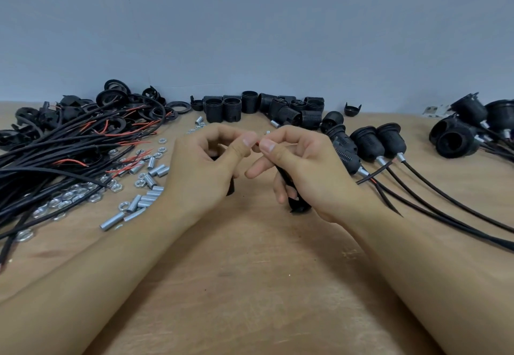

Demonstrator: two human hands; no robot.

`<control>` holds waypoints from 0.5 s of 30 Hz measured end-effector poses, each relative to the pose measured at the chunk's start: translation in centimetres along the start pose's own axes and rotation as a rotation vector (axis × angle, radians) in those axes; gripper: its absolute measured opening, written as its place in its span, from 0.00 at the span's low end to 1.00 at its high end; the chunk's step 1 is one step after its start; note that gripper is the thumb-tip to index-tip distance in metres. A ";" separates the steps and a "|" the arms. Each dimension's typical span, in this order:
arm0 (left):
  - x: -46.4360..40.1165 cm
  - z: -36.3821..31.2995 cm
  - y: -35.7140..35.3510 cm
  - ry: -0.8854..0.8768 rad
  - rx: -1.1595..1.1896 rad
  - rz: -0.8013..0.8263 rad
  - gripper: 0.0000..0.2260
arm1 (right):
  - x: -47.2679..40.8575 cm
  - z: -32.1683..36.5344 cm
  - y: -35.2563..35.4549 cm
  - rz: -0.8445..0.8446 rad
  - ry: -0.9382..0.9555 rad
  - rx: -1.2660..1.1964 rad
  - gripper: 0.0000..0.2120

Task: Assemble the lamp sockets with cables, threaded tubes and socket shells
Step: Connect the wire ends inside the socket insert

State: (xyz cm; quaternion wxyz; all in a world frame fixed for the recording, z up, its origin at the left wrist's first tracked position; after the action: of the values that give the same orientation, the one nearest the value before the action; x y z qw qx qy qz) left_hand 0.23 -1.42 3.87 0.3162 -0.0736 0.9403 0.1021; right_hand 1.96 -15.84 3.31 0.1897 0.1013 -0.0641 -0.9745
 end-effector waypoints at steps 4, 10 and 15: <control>0.1 0.3 -0.1 0.054 0.099 0.011 0.07 | -0.1 -0.2 0.0 -0.056 -0.014 -0.030 0.07; 0.7 1.8 -0.6 0.358 0.233 0.001 0.09 | -0.3 -0.4 0.3 -0.136 -0.014 -0.120 0.07; 1.4 3.2 -1.6 0.670 0.672 -0.072 0.05 | -0.2 -0.2 0.2 -0.117 -0.014 -0.173 0.04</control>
State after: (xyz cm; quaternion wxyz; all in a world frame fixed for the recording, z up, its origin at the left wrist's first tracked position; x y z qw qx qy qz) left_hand 1.31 -2.32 0.32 0.0052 -0.0287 0.9683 -0.2480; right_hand 2.31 -15.99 3.17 0.1402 0.0810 0.0249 -0.9865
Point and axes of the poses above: each hand's wrist, its own x-axis away from the middle knuckle, its own y-axis out of the back of the hand, z = x × y, the point moved 7 cm from there along -x, towards the middle knuckle, and after that the axes turned 6 degrees about -y, right-handed, at the moved point
